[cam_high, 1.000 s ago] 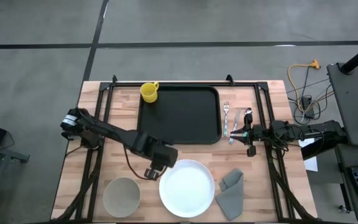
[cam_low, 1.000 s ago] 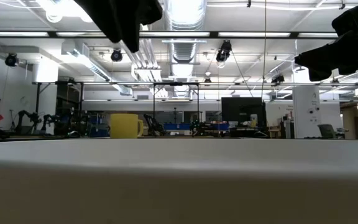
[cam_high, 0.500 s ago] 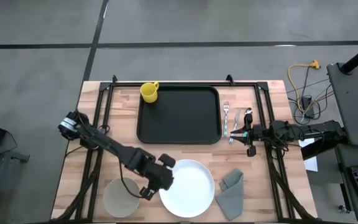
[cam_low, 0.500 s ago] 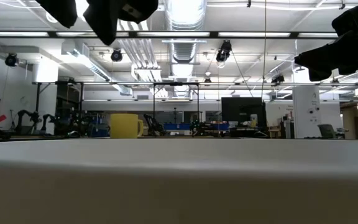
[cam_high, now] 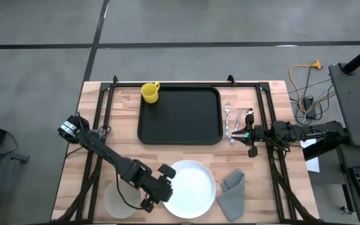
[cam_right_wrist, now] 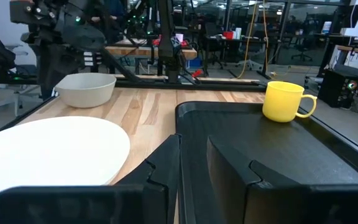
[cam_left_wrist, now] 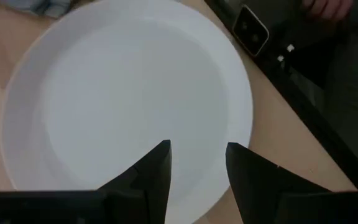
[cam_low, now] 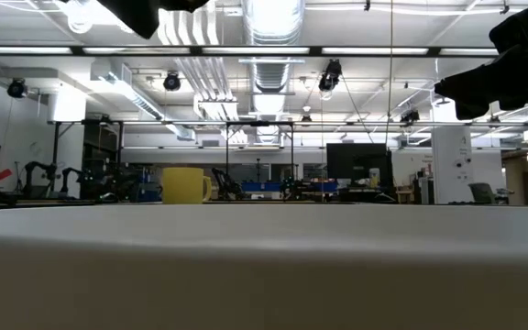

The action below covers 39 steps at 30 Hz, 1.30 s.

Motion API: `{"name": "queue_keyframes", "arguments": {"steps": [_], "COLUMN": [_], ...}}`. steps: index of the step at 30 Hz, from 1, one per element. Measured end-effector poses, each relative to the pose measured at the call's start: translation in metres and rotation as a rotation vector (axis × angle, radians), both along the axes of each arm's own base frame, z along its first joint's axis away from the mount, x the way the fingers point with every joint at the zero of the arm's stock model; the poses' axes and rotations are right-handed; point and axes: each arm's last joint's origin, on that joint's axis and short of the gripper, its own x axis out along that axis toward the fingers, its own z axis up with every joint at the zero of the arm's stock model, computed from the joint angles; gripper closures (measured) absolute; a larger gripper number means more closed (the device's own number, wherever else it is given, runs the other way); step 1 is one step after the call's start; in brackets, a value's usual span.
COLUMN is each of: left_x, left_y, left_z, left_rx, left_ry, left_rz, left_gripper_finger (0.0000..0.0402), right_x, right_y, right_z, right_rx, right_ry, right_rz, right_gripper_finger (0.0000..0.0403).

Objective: Set up tray
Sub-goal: Put the white plate at the bottom of the yellow cup on the black tray

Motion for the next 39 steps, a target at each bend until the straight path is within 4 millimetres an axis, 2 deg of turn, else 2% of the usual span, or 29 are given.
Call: {"name": "queue_keyframes", "arguments": {"steps": [6, 10, 15, 22, 27, 39], "left_x": [0.018, 0.027, 0.041, 0.044, 0.042, 0.037], "left_y": [-0.03, -0.044, -0.065, -0.095, -0.1, -0.096], "left_z": [-0.011, -0.018, -0.014, -0.015, -0.023, -0.045], "left_rx": [0.028, 0.083, 0.116, 0.154, 0.192, 0.209], "left_ry": [0.042, 0.136, 0.164, 0.19, 0.2, 0.257], "left_rz": [-0.037, -0.013, 0.02, 0.012, 0.077, 0.135], "left_gripper_finger": [0.0268, 0.0268, 0.0268, 0.0268, 0.0268, 0.0268], "right_x": [0.0, 0.0, 0.0, 0.0, 0.0, 0.0], "right_y": [0.0, 0.0, 0.0, 0.0, 0.0, 0.0], "right_z": [0.0, 0.0, 0.0, 0.0, -0.001, 0.0], "right_rx": [0.0, 0.0, -0.001, -0.001, -0.001, -0.001], "right_ry": [0.0, 0.001, 0.002, 0.004, 0.005, 0.005], "right_rz": [-0.006, -0.006, -0.007, -0.007, -0.007, -0.007], "right_gripper_finger": [0.0323, 0.0328, 0.0335, 0.0328, 0.0323, 0.0335]}}
